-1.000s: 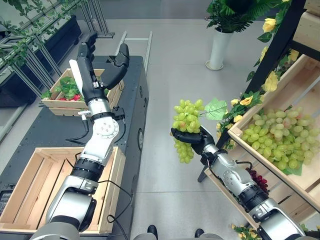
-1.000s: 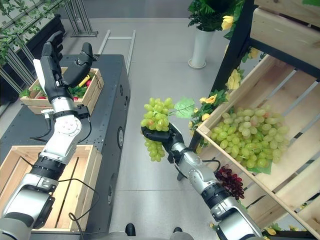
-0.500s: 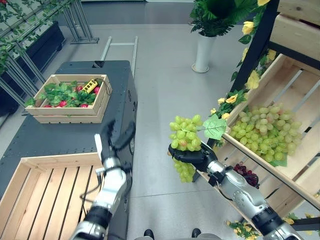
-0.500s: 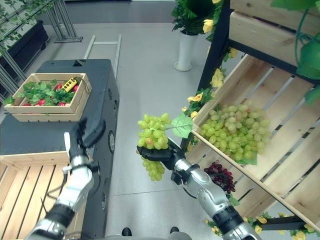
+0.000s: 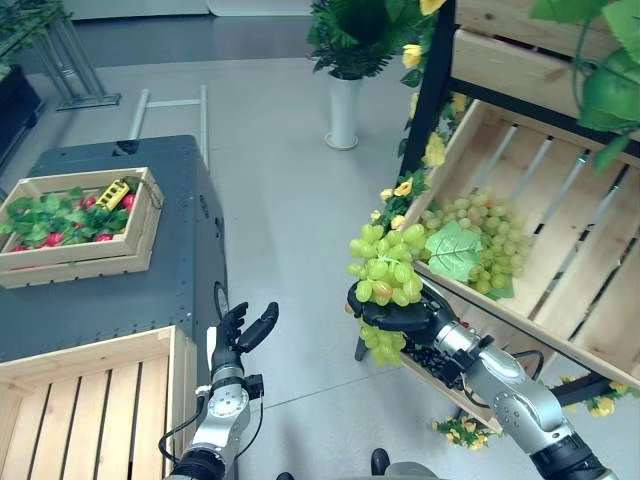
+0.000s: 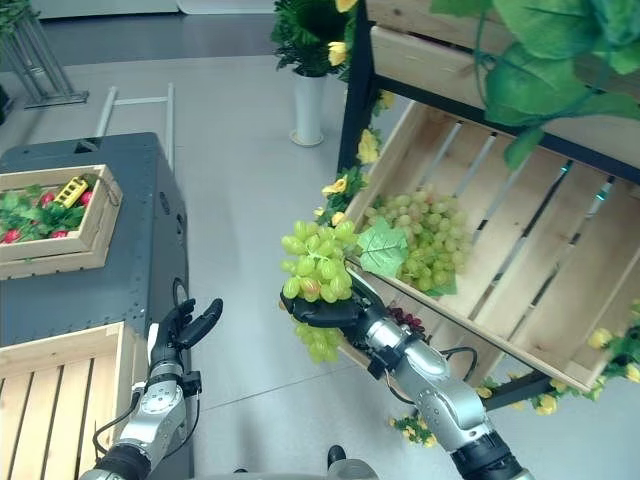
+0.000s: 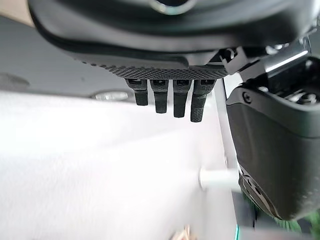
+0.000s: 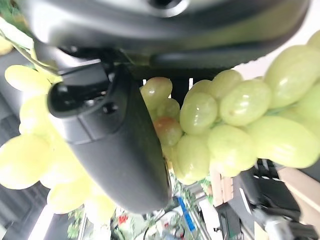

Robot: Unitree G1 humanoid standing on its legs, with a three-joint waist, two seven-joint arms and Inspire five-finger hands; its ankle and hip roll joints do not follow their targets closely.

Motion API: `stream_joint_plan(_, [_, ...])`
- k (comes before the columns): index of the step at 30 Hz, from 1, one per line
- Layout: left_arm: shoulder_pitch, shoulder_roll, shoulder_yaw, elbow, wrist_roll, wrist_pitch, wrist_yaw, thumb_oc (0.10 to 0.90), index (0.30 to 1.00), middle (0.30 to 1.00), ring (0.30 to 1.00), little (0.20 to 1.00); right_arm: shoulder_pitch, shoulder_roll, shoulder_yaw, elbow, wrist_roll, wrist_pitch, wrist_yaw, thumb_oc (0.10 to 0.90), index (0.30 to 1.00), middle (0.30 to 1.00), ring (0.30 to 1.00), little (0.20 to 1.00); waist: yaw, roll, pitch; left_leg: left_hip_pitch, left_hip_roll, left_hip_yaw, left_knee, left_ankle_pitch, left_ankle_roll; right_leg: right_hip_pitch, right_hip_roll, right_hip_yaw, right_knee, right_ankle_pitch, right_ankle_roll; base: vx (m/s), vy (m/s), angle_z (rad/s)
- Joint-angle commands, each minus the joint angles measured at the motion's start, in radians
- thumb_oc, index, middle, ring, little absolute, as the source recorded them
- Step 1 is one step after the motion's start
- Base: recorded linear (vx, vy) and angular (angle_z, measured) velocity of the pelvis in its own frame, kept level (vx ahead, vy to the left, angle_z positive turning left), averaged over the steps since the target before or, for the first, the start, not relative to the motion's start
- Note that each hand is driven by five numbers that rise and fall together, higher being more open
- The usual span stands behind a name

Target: Pick up the fruits from the basket on one side to the basket on the other side

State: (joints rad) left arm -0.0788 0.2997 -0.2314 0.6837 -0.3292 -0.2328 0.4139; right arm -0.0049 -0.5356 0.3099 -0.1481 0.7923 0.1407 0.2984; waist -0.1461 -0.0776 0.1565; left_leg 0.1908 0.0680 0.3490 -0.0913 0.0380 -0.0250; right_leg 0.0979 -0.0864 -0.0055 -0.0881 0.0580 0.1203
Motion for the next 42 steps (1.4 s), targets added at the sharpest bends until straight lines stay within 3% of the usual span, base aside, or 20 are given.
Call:
stream_joint_plan(1, [-0.141, 0.012, -0.012, 0.056, 0.014, -0.121, -0.014, 0.800, 0.900, 0.900, 0.900, 0.900, -0.051, -0.028, -0.171, -0.147, 0.051, -0.083, 0.086, 0.400, 0.300, 0.300, 0.300, 0.300, -0.031, 0.016, -0.035, 0.026, -0.024, -0.001, 0.004, -0.143, 0.043, -0.014, 0.026, 0.005, 0.001, -0.020, 0.002, 0.01, 0.102, -0.33])
stream_joint_plan(4, [-0.147, 0.014, -0.013, 0.082, 0.016, -0.119, -0.021, 0.800, 0.900, 0.900, 0.900, 0.900, -0.016, -0.077, -0.265, -0.196, 0.052, -0.089, 0.133, 0.400, 0.300, 0.300, 0.300, 0.300, -0.079, 0.018, -0.030, 0.036, -0.026, 0.013, 0.004, -0.165, 0.047, -0.017, 0.033, 0.039, 0.001, -0.024, 0.012, 0.00, 0.092, -0.27])
stream_joint_plan(9, [-0.149, 0.012, -0.009, 0.105, 0.002, -0.121, -0.033, 0.800, 0.900, 0.900, 0.900, 0.900, -0.021, -0.149, -0.369, -0.239, 0.088, -0.088, 0.140, 0.400, 0.300, 0.300, 0.300, 0.300, -0.116, 0.017, -0.032, 0.043, -0.027, 0.043, 0.004, -0.176, 0.048, -0.028, 0.043, 0.077, 0.001, -0.021, 0.014, 0.00, 0.050, -0.37])
stream_joint_plan(10, [-0.147, 0.009, -0.007, 0.118, -0.017, -0.116, -0.045, 0.800, 0.900, 0.900, 0.900, 0.900, -0.057, -0.206, -0.441, -0.222, 0.103, -0.104, 0.113, 0.400, 0.300, 0.300, 0.300, 0.300, -0.136, 0.016, -0.038, 0.049, -0.026, 0.063, 0.009, -0.186, 0.046, -0.032, 0.049, 0.094, 0.002, -0.020, 0.014, 0.03, 0.060, -0.36])
stream_joint_plan(17, [-0.127, -0.002, -0.002, 0.137, -0.029, -0.112, -0.070, 0.800, 0.900, 0.900, 0.900, 0.900, -0.090, -0.294, -0.569, -0.196, 0.129, -0.137, 0.085, 0.400, 0.300, 0.300, 0.300, 0.300, -0.152, 0.013, -0.060, 0.051, -0.025, 0.079, 0.004, -0.197, 0.042, -0.037, 0.058, 0.105, 0.001, -0.023, 0.014, 0.02, 0.022, -0.13])
stream_joint_plan(30, [-0.134, 0.003, -0.037, 0.185, -0.022, -0.092, -0.097, 0.800, 0.900, 0.900, 0.900, 0.900, -0.176, -0.354, -0.556, -0.099, -0.020, -0.203, -0.049, 0.400, 0.300, 0.300, 0.300, 0.300, -0.134, 0.004, -0.075, 0.041, -0.024, 0.064, 0.007, -0.201, 0.043, -0.039, 0.059, 0.087, 0.001, -0.027, 0.014, 0.00, -0.001, 0.00])
stream_joint_plan(32, [-0.118, 0.004, -0.047, 0.167, -0.002, -0.100, -0.098, 0.800, 0.900, 0.900, 0.900, 0.900, -0.221, -0.431, -0.531, -0.020, -0.116, -0.224, -0.098, 0.400, 0.300, 0.300, 0.300, 0.300, -0.114, 0.002, -0.086, 0.042, -0.024, 0.047, 0.004, -0.200, 0.040, -0.030, 0.058, 0.071, 0.001, -0.033, 0.013, 0.00, 0.000, 0.00])
stream_joint_plan(37, [-0.107, 0.012, -0.064, 0.139, 0.029, -0.101, -0.102, 0.800, 0.900, 0.900, 0.900, 0.900, -0.257, -0.496, -0.513, 0.061, -0.258, -0.278, -0.173, 0.400, 0.300, 0.300, 0.300, 0.300, -0.088, -0.006, -0.092, 0.033, -0.023, 0.025, 0.004, -0.194, 0.038, -0.028, 0.058, 0.051, 0.001, -0.032, 0.014, 0.00, -0.028, 0.09])
stream_joint_plan(39, [-0.106, 0.012, -0.063, 0.139, 0.030, -0.100, -0.102, 0.800, 0.900, 0.900, 0.900, 0.900, -0.260, -0.496, -0.510, 0.062, -0.258, -0.279, -0.173, 0.400, 0.300, 0.300, 0.300, 0.300, -0.089, -0.006, -0.092, 0.033, -0.023, 0.024, 0.004, -0.194, 0.038, -0.028, 0.058, 0.051, 0.001, -0.032, 0.014, -0.01, -0.039, 0.18])
stream_joint_plan(40, [-0.092, 0.018, -0.071, 0.130, 0.041, -0.098, -0.111, 0.800, 0.900, 0.900, 0.900, 0.900, -0.287, -0.548, -0.500, 0.116, -0.341, -0.302, -0.227, 0.400, 0.300, 0.300, 0.300, 0.300, -0.068, -0.014, -0.091, 0.028, -0.022, 0.008, 0.004, -0.191, 0.038, -0.024, 0.058, 0.036, 0.001, -0.034, 0.014, -0.02, -0.058, 0.06])
stream_joint_plan(42, [-0.084, 0.018, -0.071, 0.131, 0.044, -0.099, -0.114, 0.800, 0.900, 0.900, 0.900, 0.900, -0.297, -0.566, -0.496, 0.134, -0.358, -0.298, -0.243, 0.400, 0.300, 0.300, 0.300, 0.300, -0.062, -0.015, -0.092, 0.027, -0.022, 0.000, 0.004, -0.190, 0.038, -0.021, 0.057, 0.031, 0.001, -0.036, 0.013, -0.01, -0.040, 0.06])
